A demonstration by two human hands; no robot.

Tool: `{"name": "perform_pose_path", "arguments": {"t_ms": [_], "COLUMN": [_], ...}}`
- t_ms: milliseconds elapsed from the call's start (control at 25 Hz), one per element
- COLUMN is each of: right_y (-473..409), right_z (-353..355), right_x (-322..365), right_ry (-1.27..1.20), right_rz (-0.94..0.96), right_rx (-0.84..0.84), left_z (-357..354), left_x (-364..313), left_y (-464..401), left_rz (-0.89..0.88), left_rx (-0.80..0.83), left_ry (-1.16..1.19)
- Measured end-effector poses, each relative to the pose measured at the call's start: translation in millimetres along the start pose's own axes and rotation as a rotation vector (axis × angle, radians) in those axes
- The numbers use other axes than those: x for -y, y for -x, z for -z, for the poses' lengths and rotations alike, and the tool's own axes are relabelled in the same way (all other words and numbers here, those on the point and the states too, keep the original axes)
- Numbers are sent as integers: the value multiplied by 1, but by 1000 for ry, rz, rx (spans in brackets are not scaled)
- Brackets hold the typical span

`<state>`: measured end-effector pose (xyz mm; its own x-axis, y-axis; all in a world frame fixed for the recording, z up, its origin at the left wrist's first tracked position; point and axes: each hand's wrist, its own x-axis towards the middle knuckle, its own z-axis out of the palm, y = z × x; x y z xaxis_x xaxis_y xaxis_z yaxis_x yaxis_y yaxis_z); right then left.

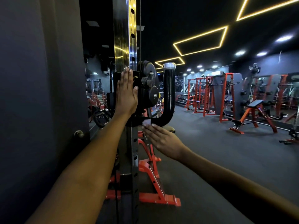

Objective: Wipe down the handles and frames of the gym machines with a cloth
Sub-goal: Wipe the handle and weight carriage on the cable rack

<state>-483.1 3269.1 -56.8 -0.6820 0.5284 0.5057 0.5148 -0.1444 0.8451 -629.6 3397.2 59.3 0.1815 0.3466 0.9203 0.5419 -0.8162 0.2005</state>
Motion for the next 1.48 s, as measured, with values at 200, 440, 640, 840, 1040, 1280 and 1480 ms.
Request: {"name": "perform_pose_path", "arguments": {"t_ms": [200, 440, 640, 840, 1040, 1280, 1480], "right_y": [36, -20, -42, -56, -94, -69, -84], "right_z": [21, 50, 62, 46, 46, 74, 78], "right_x": [3, -3, 22, 44, 51, 20, -23], "right_ry": [-1136, -1892, -1635, -1727, -2332, -1903, -365], "right_rz": [-1029, -1716, -1720, -1919, -2035, -1562, -576], "right_rx": [-255, -770, -876, -715, -643, -409, 435], "left_z": [-1, 0, -1, -3, -1, -1, -1], "left_x": [-1, 0, 0, -1, 1, 2, 3], "left_y": [2, 0, 1, 1, 1, 1, 1], "left_rz": [1, 11, 10, 8, -2, -15, -26], "left_rx": [-26, -10, -26, -37, -34, -19, 2], "left_ry": [10, 11, -16, -17, -3, 28, 39]}}
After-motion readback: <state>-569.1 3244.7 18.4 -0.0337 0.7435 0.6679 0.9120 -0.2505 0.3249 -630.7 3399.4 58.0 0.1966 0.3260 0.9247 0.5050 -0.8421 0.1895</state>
